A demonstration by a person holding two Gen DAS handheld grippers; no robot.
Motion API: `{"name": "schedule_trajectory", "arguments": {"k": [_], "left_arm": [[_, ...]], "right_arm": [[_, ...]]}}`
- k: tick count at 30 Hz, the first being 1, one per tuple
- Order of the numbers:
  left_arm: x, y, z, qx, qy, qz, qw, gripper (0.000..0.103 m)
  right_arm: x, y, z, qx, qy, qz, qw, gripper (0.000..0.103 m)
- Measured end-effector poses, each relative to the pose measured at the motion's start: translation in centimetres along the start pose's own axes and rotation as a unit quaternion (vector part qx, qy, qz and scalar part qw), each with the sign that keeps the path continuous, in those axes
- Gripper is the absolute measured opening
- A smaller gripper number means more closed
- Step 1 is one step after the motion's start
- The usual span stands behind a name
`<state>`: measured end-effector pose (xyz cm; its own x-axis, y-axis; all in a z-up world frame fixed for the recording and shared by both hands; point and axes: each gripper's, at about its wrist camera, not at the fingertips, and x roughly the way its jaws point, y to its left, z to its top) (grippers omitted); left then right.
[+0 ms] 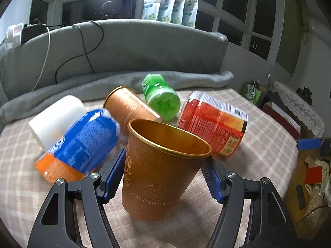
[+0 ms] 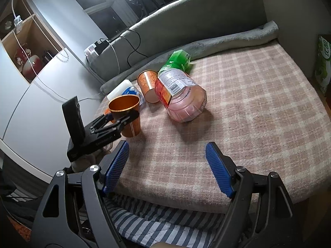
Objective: Flip cup upright
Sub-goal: 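Lower the upright orange cup onto the table with the right tool, then open the right tool and withdraw it from the cup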
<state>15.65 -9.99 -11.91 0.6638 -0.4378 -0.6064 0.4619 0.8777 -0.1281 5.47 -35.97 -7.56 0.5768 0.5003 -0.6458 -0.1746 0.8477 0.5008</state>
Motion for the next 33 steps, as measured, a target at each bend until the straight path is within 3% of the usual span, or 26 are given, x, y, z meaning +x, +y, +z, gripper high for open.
{"name": "schedule_trajectory", "arguments": {"k": [14,18,24,33], "left_arm": [[-2.6,1.5,-2.6,-0.008,0.008,0.006,0.9999,0.068],[-2.9,1.3,-2.8,-0.005,0.018,0.004,0.9998,0.081],[-4.1,1.6,-3.5,-0.015,0.023,0.004,0.9996,0.081],[-7.9,2.1,-3.9,-0.028,-0.004,0.03,0.9992,0.081]], "right_arm": [[0.9,2.8,0.1,-0.027,0.006,0.015,0.999,0.079],[1.1,3.4,-0.1,-0.032,0.005,0.014,0.999,0.079],[1.1,4.6,-0.2,-0.043,-0.01,0.006,0.999,0.079],[1.3,7.1,0.4,-0.085,-0.041,-0.033,0.995,0.079]]}}
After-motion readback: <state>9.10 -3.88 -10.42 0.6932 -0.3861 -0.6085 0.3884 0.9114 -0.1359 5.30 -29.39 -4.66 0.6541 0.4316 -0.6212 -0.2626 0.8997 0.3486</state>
